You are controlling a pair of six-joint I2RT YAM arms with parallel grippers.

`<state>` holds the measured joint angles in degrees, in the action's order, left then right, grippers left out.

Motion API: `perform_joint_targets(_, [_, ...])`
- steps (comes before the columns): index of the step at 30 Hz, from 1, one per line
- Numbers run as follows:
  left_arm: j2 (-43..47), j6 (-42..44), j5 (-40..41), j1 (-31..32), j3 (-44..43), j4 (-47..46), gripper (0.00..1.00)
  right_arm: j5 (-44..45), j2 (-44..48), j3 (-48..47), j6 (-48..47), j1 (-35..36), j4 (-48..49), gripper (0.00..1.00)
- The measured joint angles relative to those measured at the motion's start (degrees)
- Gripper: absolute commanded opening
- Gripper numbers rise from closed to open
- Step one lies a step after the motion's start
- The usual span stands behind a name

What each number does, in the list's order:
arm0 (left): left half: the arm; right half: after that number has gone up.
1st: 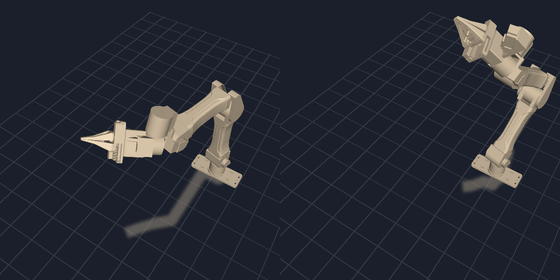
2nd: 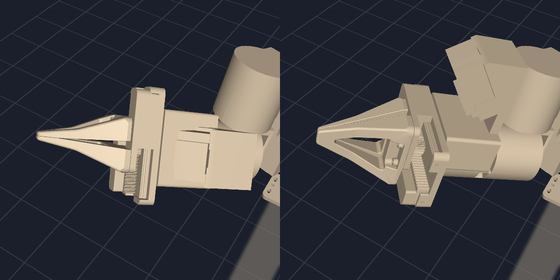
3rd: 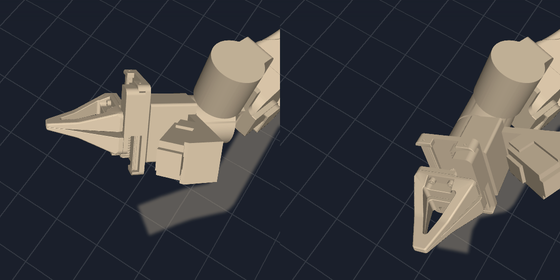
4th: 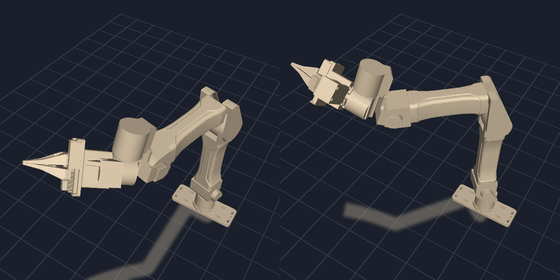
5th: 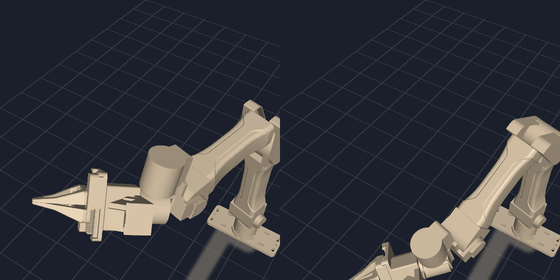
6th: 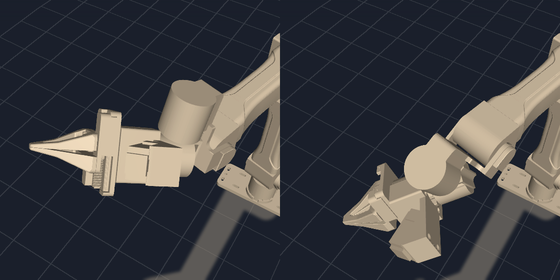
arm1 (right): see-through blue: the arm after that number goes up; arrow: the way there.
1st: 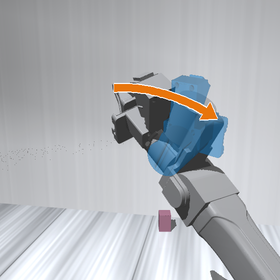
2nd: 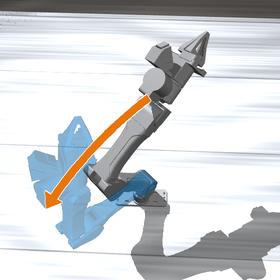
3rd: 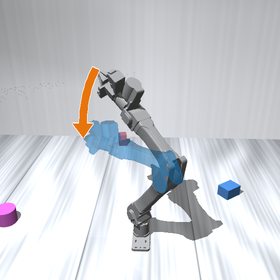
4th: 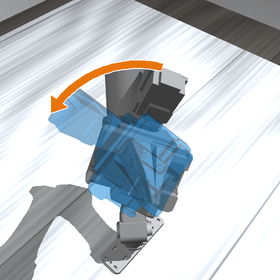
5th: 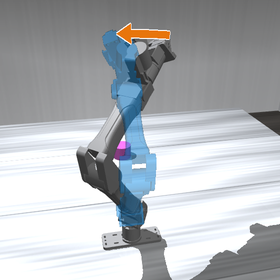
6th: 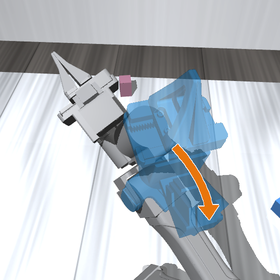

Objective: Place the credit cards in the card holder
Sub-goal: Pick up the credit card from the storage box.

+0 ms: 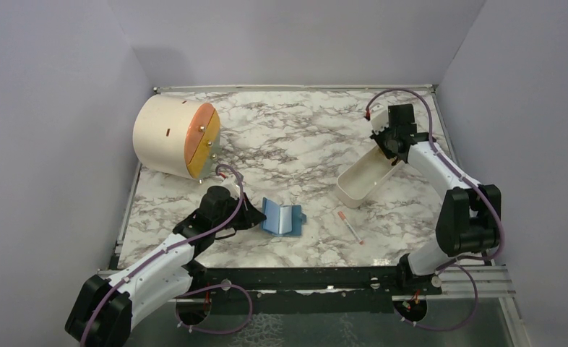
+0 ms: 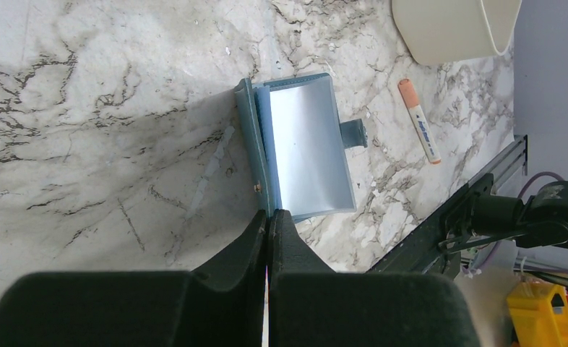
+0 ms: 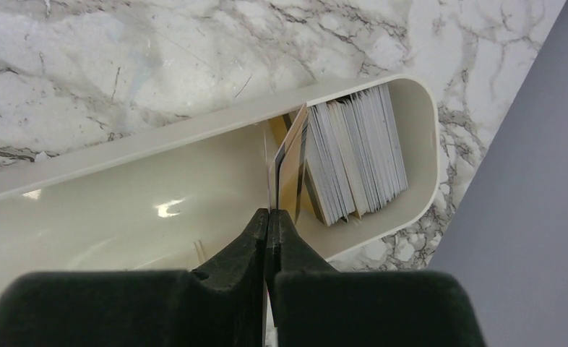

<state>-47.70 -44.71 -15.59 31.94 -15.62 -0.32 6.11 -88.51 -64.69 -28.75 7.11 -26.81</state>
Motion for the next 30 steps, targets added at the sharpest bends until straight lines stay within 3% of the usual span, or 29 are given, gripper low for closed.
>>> perform_joint_targets(20, [-1.7, -1.2, 1.1, 0.0, 0.0, 0.0, 0.02, 0.0, -5.7, 0.6, -0.7, -1.8, 3.8, 0.01])
perform_joint_targets(30, [-1.7, -1.6, 1.2, 0.0, 0.0, 0.0, 0.02, 0.0, -5.2, -1.9, 0.5, -2.0, 1.2, 0.01])
